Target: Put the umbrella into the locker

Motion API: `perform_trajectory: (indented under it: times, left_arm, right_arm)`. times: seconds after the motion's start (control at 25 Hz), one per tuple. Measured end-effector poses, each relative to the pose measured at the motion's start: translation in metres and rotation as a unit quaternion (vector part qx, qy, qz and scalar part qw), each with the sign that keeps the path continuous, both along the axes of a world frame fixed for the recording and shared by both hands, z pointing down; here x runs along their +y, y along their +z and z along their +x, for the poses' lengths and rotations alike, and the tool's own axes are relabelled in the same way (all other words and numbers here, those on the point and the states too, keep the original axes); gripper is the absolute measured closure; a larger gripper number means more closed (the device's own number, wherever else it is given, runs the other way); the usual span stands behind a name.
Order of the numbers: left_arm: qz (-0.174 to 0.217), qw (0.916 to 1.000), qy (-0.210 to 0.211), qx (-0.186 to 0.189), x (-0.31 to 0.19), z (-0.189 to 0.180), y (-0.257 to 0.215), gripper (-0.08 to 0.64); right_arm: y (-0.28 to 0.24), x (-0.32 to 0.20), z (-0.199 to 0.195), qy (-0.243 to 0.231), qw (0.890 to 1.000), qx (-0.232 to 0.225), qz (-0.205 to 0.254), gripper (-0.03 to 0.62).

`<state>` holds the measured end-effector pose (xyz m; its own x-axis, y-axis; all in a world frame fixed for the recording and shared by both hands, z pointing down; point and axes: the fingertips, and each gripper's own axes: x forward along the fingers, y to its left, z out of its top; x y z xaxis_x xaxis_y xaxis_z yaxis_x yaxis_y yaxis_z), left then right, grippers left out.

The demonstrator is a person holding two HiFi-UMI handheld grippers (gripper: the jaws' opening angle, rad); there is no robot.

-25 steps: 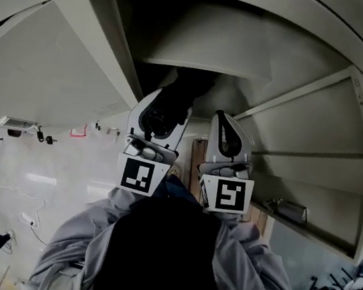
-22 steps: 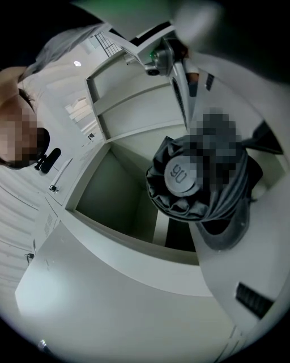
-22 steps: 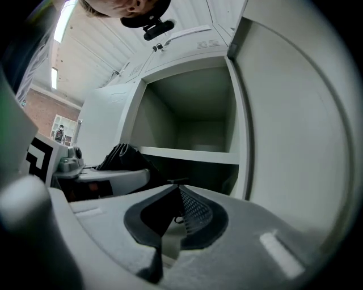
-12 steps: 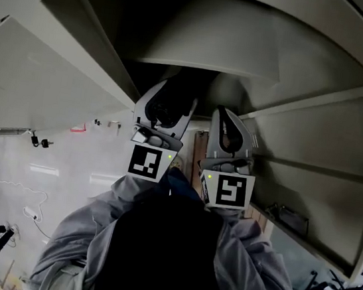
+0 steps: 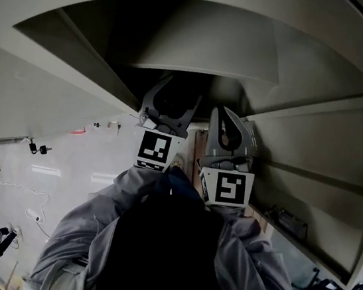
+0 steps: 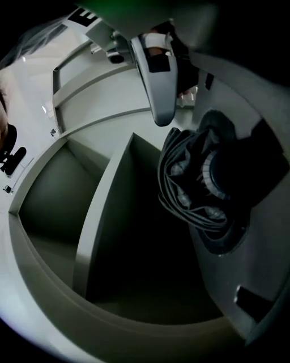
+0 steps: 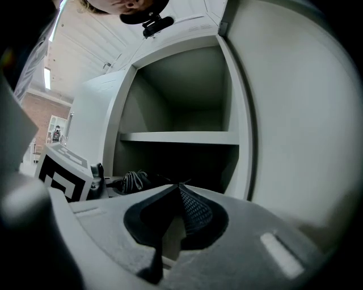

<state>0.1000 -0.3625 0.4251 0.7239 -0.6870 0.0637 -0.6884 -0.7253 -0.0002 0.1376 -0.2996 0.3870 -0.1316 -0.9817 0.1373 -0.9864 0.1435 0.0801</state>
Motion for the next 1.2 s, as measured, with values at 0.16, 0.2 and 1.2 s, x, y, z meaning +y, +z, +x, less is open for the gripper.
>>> perform_trajectory:
  times: [0.16, 0.2, 1.2]
  left_arm:
    - [-0.012, 0.9997, 0.006, -0.018, -0.008, 0.009, 0.009, 0.328]
    - [-0.016, 0.9996, 0.007, -0.024, -0.011, 0.011, 0.011, 0.328]
    - [-0.118, 0.9750, 0.035, -0.185, -0.025, 0.038, 0.061, 0.218]
  right_arm:
    - [0.005, -0.002, 0.002, 0.000, 1.000, 0.008, -0.005, 0.589]
    - [0.006, -0.002, 0.003, 0.001, 1.000, 0.010, -0.007, 0.589]
    - [0.019, -0.013, 0.012, 0.027, 0.999, -0.008, -0.019, 0.589]
